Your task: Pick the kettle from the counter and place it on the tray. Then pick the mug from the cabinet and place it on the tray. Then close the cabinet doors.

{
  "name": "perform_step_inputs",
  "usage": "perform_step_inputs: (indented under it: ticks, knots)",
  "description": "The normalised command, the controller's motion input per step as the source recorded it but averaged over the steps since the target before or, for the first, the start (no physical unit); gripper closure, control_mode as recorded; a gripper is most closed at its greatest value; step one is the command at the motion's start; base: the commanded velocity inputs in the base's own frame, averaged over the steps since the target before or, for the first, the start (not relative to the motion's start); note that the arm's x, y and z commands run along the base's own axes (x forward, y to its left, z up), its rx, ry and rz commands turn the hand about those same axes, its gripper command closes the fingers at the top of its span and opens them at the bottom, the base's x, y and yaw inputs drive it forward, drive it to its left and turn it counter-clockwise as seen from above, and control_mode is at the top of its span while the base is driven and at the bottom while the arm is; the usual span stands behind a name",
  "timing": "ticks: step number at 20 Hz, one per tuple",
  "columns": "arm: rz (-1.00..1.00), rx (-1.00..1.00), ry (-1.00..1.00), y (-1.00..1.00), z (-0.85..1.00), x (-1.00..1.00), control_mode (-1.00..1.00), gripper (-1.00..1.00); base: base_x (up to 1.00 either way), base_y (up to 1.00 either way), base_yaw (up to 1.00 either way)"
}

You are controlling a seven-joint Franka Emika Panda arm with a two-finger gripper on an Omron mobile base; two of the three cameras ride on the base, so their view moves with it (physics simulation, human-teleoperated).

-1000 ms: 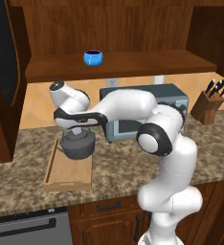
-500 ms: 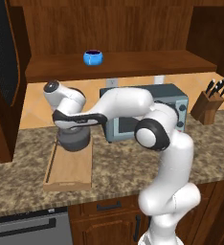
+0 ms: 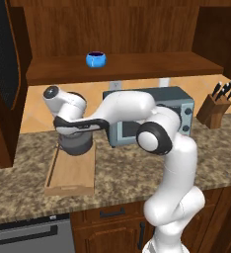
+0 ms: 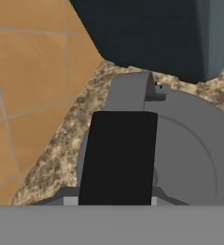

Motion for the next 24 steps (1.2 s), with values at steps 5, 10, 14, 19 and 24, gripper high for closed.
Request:
perform_step_inputs:
  ticks: [5, 10, 14, 19, 24]
  knots:
    - [-0.09, 0.0, 0.0, 0.24, -0.09, -0.25, -1.0, 1.0, 0.0, 0.0, 0.0]
    - [-0.1, 0.0, 0.0, 0.32, 0.0, -0.39, -1.0, 1.0, 0.0, 0.0, 0.0]
    - [-0.08, 0.0, 0.0, 0.17, -0.08, -0.33, -1.0, 1.0, 0.0, 0.0, 0.0]
    - [-0.06, 0.0, -0.01, 0.0, -0.2, -0.32, -1.0, -1.0, 0.0, 0.0, 0.0]
    - [-0.05, 0.0, -0.07, 0.0, -0.28, -0.18, -1.0, -1.0, 0.0, 0.0, 0.0]
